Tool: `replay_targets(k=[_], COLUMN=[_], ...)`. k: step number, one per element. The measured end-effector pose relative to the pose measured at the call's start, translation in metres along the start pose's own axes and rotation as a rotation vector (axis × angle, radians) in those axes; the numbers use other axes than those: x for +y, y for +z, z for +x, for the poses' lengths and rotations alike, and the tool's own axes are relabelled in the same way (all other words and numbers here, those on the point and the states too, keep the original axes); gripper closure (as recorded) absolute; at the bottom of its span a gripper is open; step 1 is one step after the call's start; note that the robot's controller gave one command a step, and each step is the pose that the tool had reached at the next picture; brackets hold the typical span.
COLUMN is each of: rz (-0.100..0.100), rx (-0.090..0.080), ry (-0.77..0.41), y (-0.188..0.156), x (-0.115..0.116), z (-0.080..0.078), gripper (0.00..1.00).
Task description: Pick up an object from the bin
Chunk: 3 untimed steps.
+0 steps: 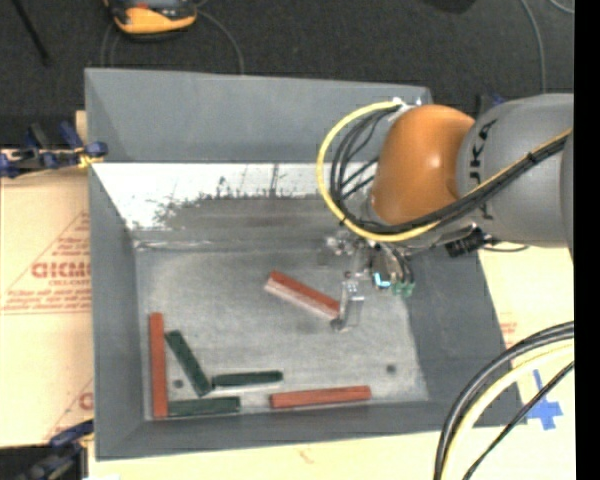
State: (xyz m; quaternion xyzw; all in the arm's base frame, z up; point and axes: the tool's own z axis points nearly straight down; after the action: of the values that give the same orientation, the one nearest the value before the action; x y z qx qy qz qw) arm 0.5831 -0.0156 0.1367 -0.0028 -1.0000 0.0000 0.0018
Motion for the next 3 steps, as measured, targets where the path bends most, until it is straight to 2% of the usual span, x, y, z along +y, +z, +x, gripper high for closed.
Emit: replay_targets(k=[1, 2, 3], rz=[0.000, -0.002, -0.002], rx=[-0.007, -0.008, -0.009], ry=[0.000, 0.171, 0.171], y=[-0.005, 0.064, 0.064], x=[0.000, 0.027, 0.026], z=[-0.002, -0.034, -0.034], gripper=[0.00, 1.00, 1.00])
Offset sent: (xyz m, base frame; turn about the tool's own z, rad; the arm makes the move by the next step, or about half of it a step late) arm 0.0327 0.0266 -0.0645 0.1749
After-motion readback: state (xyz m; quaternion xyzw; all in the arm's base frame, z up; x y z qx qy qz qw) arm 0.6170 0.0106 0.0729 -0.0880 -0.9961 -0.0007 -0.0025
